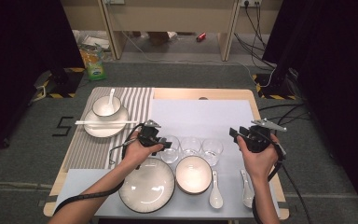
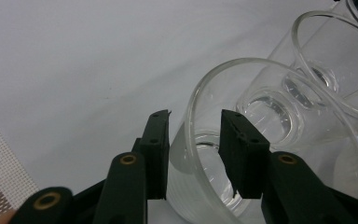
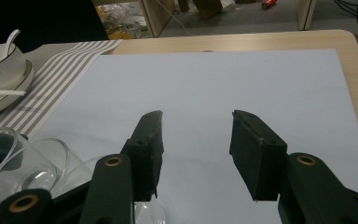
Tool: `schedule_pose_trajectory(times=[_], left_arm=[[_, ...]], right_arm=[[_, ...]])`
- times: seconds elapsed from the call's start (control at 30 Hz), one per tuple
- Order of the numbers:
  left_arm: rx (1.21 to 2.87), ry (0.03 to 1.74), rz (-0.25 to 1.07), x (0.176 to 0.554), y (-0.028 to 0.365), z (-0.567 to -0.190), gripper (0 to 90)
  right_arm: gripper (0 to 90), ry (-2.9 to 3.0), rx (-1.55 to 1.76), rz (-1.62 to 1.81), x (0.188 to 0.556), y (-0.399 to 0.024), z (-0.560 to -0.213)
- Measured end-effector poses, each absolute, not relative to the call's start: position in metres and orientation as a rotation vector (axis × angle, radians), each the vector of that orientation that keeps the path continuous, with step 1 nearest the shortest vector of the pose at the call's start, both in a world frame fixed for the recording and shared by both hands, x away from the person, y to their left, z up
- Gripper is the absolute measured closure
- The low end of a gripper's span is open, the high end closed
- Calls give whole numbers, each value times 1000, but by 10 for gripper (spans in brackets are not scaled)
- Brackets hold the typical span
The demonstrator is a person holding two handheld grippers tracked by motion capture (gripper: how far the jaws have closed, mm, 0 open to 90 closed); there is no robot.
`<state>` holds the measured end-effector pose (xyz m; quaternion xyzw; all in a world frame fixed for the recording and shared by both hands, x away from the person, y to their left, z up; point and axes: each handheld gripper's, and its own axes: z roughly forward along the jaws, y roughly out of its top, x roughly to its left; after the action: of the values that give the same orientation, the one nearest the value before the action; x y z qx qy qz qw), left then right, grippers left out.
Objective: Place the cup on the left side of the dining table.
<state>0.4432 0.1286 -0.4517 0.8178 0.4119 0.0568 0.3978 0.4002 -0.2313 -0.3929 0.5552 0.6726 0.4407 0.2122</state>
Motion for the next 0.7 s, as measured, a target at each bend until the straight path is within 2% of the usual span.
schedule_pose_trajectory(times=[0.43,0.7], left_arm=[[2122,1030,211,443,125,-448,730],[2106,1035,240,439,138,-447,782]], right_arm=[[538,1864,1545,1235,400,-232,-393],[538,1866,1542,1235,400,-231,-393]])
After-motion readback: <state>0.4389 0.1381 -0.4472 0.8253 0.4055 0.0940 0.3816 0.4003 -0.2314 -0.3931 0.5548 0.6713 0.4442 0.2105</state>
